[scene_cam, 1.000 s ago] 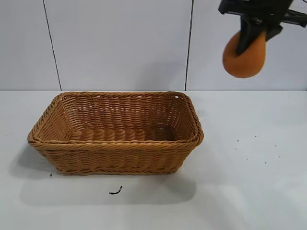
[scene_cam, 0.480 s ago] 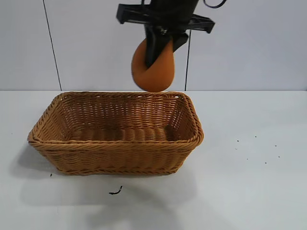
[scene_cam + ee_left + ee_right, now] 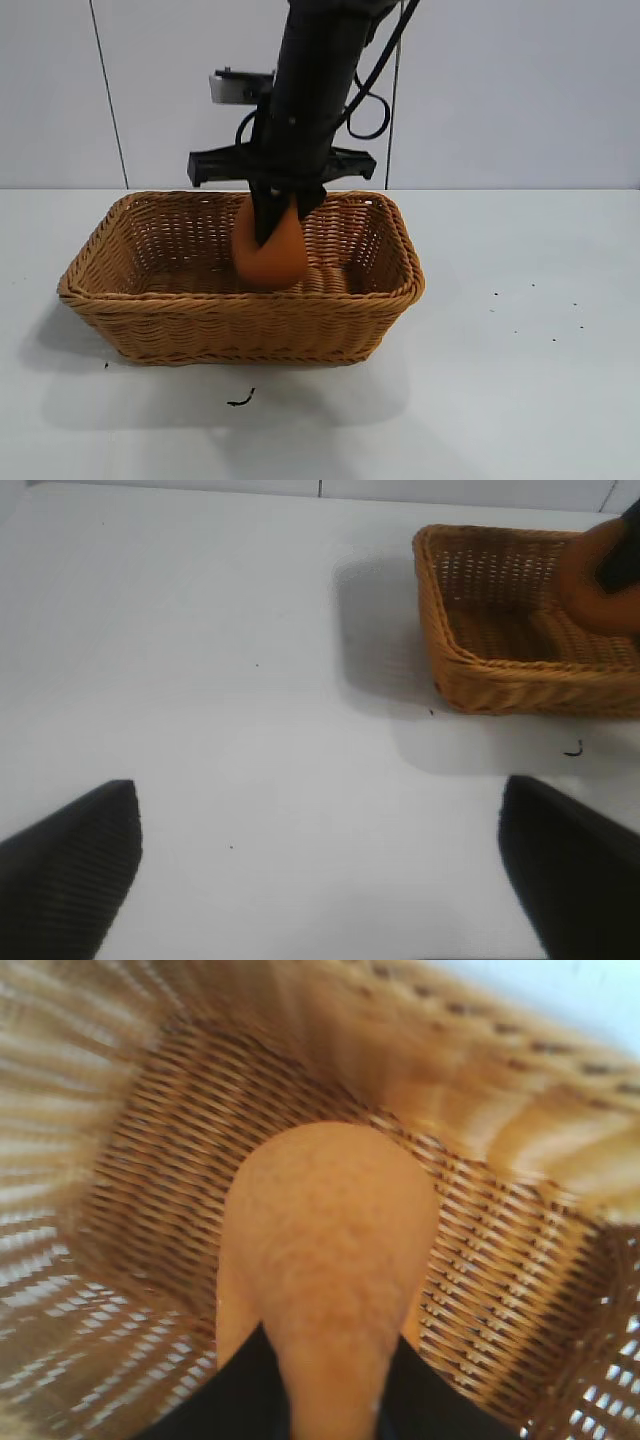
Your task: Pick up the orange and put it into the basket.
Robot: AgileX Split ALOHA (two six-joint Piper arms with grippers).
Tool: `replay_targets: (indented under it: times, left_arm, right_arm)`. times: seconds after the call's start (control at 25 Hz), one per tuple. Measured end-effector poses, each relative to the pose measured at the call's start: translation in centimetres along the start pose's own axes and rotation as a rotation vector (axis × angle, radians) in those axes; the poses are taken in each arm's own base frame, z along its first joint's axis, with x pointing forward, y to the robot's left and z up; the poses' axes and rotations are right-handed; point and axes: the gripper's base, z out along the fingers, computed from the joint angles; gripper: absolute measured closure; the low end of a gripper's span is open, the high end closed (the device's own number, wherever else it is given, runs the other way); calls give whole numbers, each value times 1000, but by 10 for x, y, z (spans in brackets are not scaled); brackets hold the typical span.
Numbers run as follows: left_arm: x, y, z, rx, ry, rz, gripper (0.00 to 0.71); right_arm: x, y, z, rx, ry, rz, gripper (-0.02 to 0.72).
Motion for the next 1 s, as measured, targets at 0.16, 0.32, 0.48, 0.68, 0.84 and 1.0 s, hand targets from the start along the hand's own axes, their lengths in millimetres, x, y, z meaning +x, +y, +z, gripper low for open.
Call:
replay_targets:
  times: [0.16, 0.32, 0.48, 0.68, 0.84, 1.0]
  left_arm:
    - [0, 0, 0, 0, 0, 0, 14]
    - [0, 0, 0, 0, 0, 0, 14]
    - [0, 0, 0, 0, 0, 0, 14]
    - [0, 0, 0, 0, 0, 0, 14]
    - [0, 0, 0, 0, 0, 0, 14]
    - [0, 0, 0, 0, 0, 0, 14]
  right_arm:
    - [2, 0, -4, 1, 18, -1, 182]
    - [-3, 3, -31, 0, -4, -10, 43]
    - [-17, 3, -77, 59, -45, -40, 28]
    - [-34, -15, -123, 98, -184, 16, 24]
    - [-36, -65, -130, 138, -190, 114, 21]
    - [-31, -127, -138, 194, -192, 229, 21]
